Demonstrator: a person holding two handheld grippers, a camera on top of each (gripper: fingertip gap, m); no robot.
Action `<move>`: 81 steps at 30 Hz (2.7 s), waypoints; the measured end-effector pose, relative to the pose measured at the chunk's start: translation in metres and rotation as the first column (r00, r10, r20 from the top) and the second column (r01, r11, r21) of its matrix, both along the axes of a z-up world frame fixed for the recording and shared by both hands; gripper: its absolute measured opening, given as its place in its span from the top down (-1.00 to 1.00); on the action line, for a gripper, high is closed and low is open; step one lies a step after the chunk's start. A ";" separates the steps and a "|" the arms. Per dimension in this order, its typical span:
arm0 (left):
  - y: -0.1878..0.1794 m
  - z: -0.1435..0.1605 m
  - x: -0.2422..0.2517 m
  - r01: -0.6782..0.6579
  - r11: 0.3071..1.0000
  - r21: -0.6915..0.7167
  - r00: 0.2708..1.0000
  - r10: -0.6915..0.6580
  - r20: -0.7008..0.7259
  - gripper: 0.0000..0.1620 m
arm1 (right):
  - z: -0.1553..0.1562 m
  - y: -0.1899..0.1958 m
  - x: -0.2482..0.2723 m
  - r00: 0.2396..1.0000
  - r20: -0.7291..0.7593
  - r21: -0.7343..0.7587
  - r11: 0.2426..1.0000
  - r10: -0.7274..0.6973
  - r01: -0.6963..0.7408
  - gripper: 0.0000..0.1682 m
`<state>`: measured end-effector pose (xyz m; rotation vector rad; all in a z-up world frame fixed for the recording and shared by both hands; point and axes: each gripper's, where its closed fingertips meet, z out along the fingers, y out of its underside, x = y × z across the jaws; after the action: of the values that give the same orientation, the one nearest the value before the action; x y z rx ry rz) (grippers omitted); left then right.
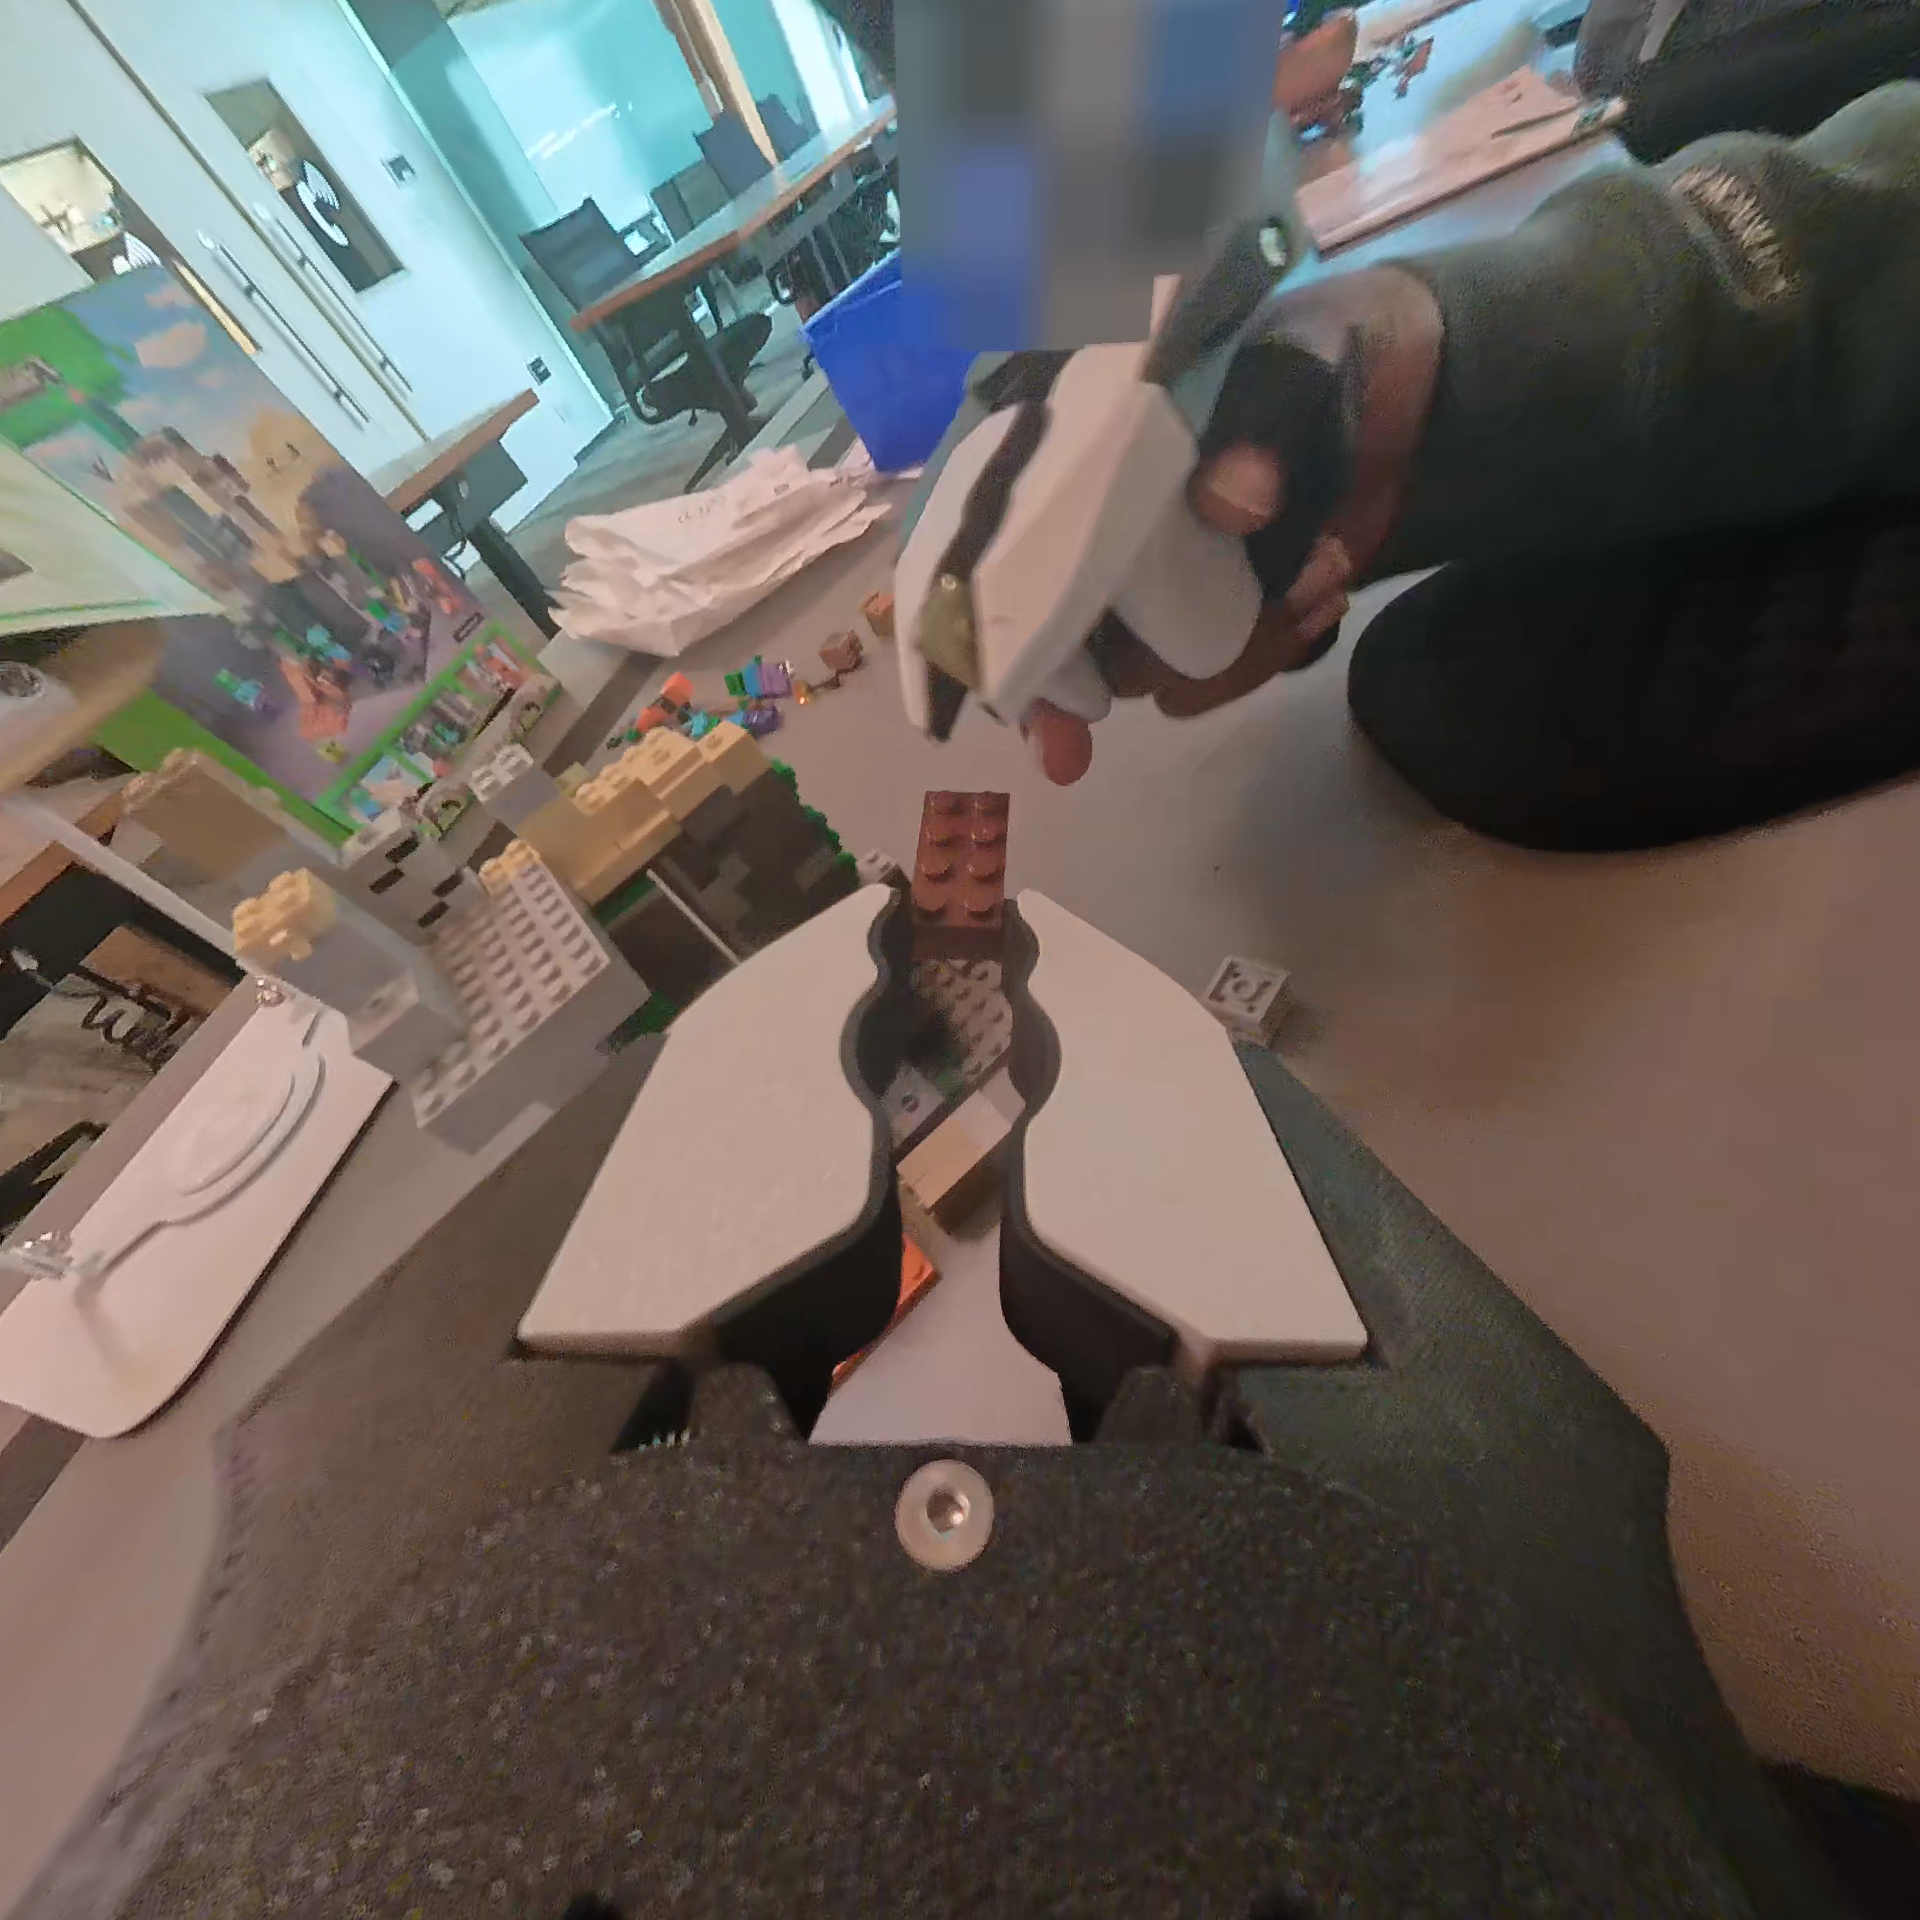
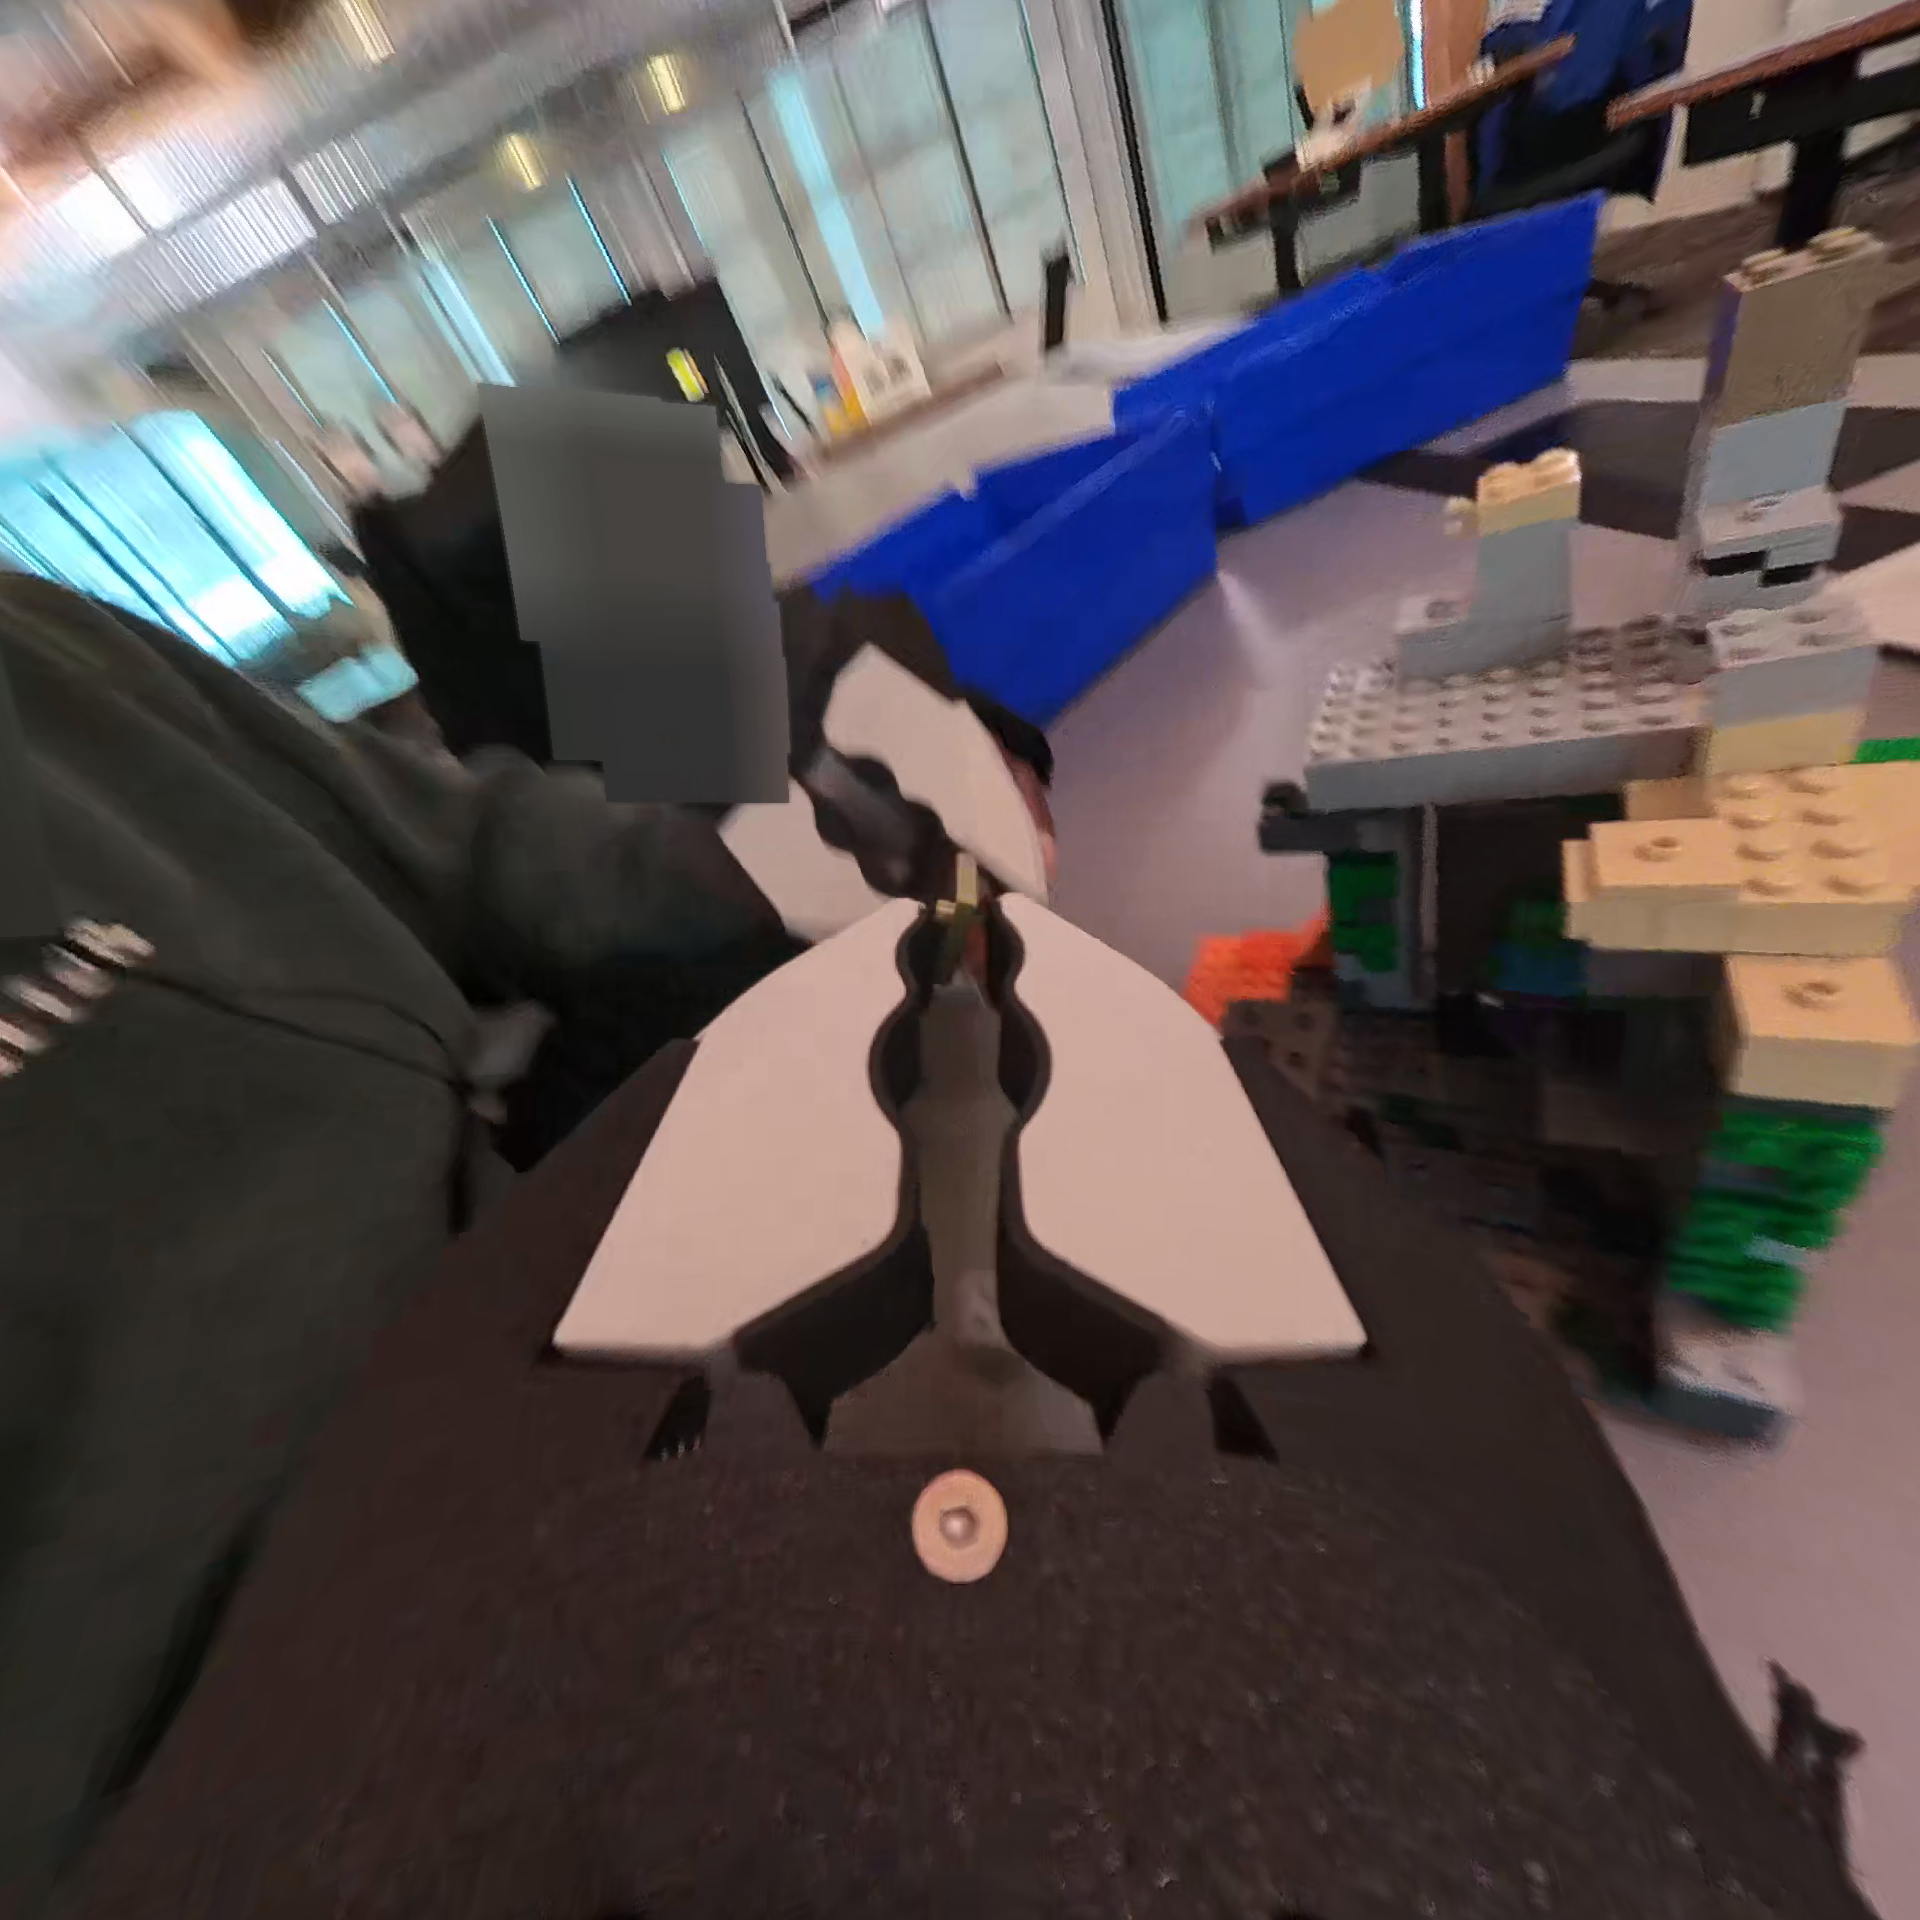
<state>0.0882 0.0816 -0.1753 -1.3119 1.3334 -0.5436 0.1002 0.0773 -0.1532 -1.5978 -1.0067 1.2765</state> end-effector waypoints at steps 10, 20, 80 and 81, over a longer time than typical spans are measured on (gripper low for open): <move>0.008 -0.016 -0.001 -0.025 0.999 -0.042 0.999 0.023 -0.044 0.80 | -0.046 -0.012 0.003 0.929 0.368 0.268 0.961 -0.037 -0.067 0.52; -0.005 -0.014 0.003 0.069 0.987 -0.147 0.998 -0.069 0.005 0.80 | -0.039 0.000 0.001 0.937 0.323 0.373 0.928 -0.134 0.004 0.57; -0.014 0.039 0.001 -0.004 0.985 0.172 0.982 -0.029 0.188 0.79 | 0.022 -0.017 -0.024 0.888 -0.453 -0.539 0.771 0.076 -0.341 0.80; -0.015 0.040 0.001 0.006 0.986 0.165 0.981 -0.038 0.189 0.78 | 0.022 -0.019 -0.022 0.892 -0.444 -0.534 0.774 0.086 -0.341 0.81</move>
<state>0.0889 0.0667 -0.1355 -1.0834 1.2074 -0.5499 0.0777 0.0587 -0.1312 -1.5845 -0.5524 2.1508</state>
